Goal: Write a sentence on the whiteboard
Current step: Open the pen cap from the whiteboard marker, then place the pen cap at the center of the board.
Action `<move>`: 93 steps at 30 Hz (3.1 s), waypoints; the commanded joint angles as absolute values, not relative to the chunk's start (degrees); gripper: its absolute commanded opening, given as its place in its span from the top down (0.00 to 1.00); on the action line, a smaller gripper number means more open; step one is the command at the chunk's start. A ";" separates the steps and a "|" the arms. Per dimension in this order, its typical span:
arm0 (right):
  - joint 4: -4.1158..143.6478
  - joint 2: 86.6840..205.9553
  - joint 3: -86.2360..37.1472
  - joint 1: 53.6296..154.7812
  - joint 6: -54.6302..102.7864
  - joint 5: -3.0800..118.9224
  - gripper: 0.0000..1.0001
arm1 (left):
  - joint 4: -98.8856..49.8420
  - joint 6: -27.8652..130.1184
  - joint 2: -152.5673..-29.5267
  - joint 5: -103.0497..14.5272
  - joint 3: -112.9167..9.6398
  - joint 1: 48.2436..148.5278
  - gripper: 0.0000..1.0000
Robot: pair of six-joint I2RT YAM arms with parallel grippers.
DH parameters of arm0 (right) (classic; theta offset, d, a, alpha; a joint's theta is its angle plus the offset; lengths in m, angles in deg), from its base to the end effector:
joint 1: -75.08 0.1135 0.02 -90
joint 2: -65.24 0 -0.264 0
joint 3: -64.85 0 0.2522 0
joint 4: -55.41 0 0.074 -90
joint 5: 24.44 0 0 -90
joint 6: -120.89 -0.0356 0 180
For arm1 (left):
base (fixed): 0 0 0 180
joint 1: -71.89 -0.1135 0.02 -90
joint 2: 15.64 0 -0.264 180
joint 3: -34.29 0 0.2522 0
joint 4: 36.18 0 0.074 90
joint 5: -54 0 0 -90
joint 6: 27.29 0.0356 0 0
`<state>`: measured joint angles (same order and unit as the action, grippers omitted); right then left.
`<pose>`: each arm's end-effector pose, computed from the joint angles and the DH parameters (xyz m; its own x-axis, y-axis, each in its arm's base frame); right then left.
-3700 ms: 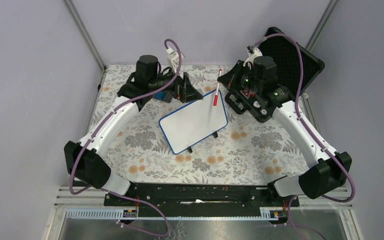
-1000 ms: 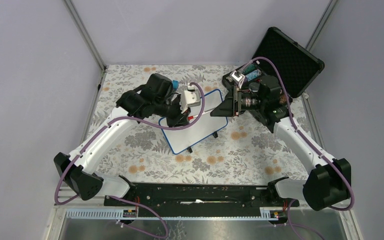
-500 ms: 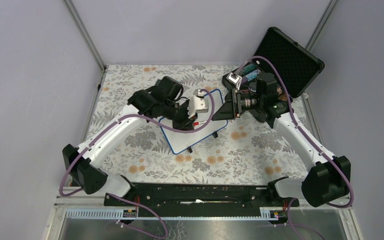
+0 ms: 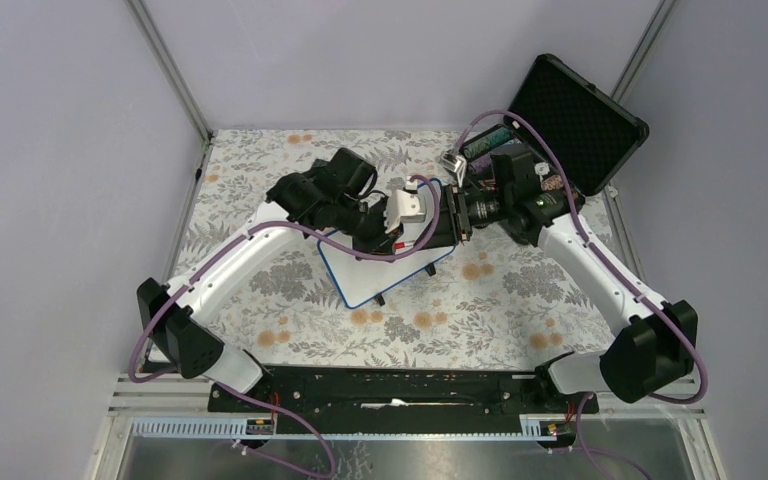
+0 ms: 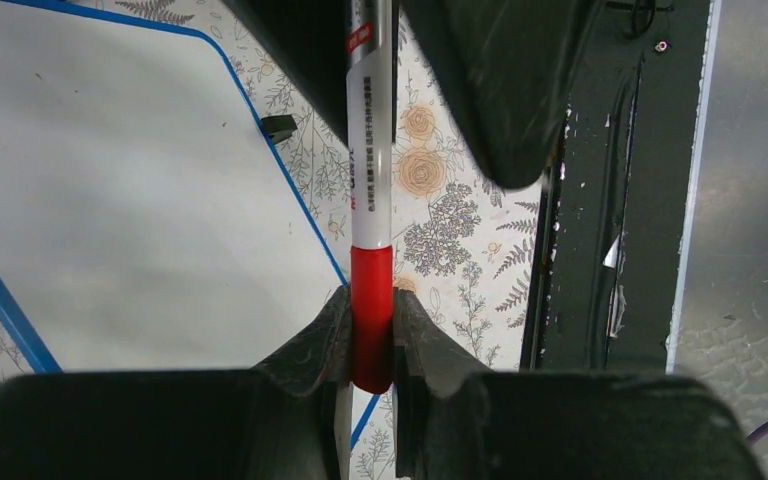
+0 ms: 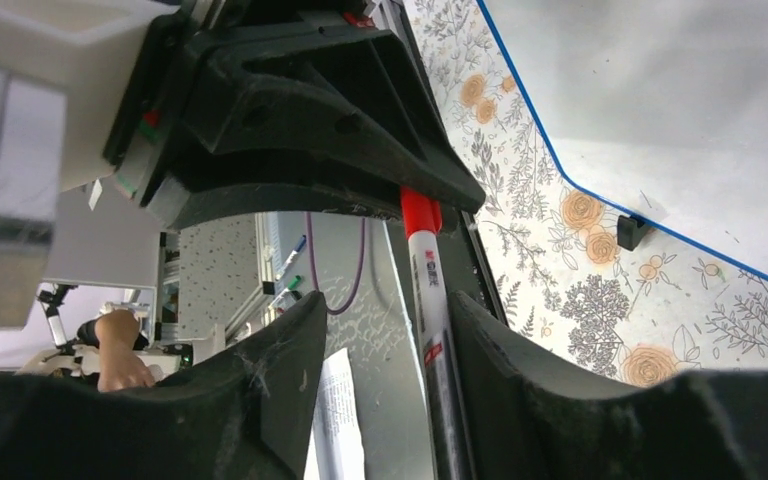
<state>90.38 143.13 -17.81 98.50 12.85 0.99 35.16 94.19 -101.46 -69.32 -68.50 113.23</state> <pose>0.2562 0.1460 0.3477 -0.7135 -0.1642 -0.6811 -0.7004 0.1416 0.6996 0.2141 -0.2144 0.3661 -0.1067 0.6751 -0.7300 0.9943 0.0744 -0.0766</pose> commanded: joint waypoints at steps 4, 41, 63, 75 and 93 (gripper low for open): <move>95.97 144.30 -21.76 101.25 18.17 4.80 0.55 | 34.31 94.83 -102.56 -71.16 -71.76 114.16 1.00; 113.22 145.50 -33.15 87.56 34.23 -0.90 1.00 | 46.23 102.79 -91.31 -80.00 -67.90 75.55 1.00; 107.35 145.27 -24.18 99.64 38.64 10.20 1.00 | 14.19 92.58 -103.66 -61.51 -33.09 59.06 0.98; 102.39 147.52 -24.03 102.38 37.84 11.38 1.00 | 13.67 93.88 -109.38 -60.28 -32.21 60.92 0.73; 98.44 150.15 -25.58 106.15 38.86 14.14 1.00 | 24.65 94.63 -102.98 -69.57 -39.82 61.32 0.20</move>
